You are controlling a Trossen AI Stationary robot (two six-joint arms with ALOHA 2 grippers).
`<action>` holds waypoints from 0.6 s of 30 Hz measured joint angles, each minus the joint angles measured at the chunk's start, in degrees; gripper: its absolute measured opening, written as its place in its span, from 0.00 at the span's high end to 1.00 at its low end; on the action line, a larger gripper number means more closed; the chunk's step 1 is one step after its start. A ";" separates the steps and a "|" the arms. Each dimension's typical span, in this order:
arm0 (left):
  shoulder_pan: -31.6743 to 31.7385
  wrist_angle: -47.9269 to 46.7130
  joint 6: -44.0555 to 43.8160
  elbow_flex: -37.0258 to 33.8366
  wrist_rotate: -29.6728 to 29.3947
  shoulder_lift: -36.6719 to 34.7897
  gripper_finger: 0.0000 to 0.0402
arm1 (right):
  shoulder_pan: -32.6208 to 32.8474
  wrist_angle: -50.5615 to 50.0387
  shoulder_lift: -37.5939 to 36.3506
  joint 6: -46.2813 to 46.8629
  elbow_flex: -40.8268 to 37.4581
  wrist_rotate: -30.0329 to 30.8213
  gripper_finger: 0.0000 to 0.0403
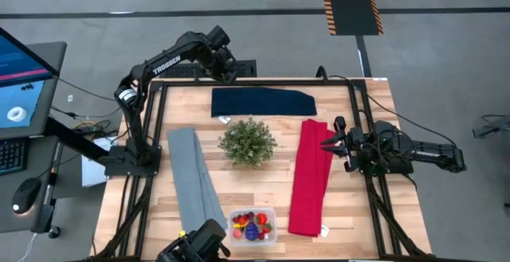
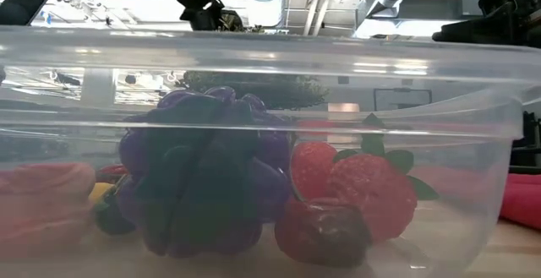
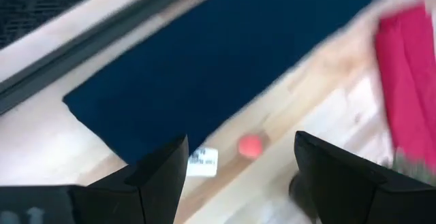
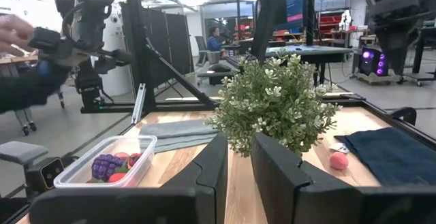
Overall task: Pick and placing Produce into tupperware
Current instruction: Put the apricot into the transparent container
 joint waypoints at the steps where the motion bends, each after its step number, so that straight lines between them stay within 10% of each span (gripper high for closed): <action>1: -0.11 1.06 -2.40 -0.06 -0.66 0.00 0.36 | 0.00 -0.01 0.00 0.00 0.00 0.00 0.77; 13: -1.32 4.49 -43.32 0.08 2.47 0.00 0.36 | 0.00 0.00 0.00 0.00 0.00 0.00 0.77; 18: -1.45 4.47 -47.48 0.01 3.29 0.00 0.36 | 0.01 0.00 0.00 0.00 0.00 0.00 0.77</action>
